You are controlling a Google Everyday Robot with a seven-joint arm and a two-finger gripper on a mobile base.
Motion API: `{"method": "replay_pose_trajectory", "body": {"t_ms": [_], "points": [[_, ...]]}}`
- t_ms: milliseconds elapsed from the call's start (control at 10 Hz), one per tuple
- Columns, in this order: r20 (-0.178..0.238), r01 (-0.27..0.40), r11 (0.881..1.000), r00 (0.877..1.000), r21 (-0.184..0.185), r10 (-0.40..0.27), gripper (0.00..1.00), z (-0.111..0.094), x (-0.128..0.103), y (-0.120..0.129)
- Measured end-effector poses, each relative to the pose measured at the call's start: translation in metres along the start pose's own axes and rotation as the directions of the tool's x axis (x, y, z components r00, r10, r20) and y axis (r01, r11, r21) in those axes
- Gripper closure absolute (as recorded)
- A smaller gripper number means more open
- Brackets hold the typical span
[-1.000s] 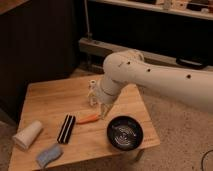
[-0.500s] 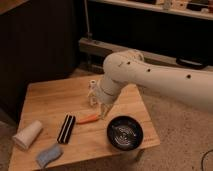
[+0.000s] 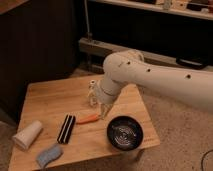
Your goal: Drag the pepper across the table
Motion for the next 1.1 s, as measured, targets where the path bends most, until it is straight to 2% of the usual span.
{"method": "replay_pose_trajectory", "body": {"t_ms": [700,900,1100], "points": [[-0.007,-0.004,1.0,1.0,-0.001,0.004,0.35,0.0,0.0,0.0],[-0.057,-0.023,1.0,0.998,-0.017,0.022,0.35,0.015,0.005,0.001],[-0.086,-0.042,0.998,0.996,-0.04,0.039,0.35,0.05,0.016,0.006]]}}
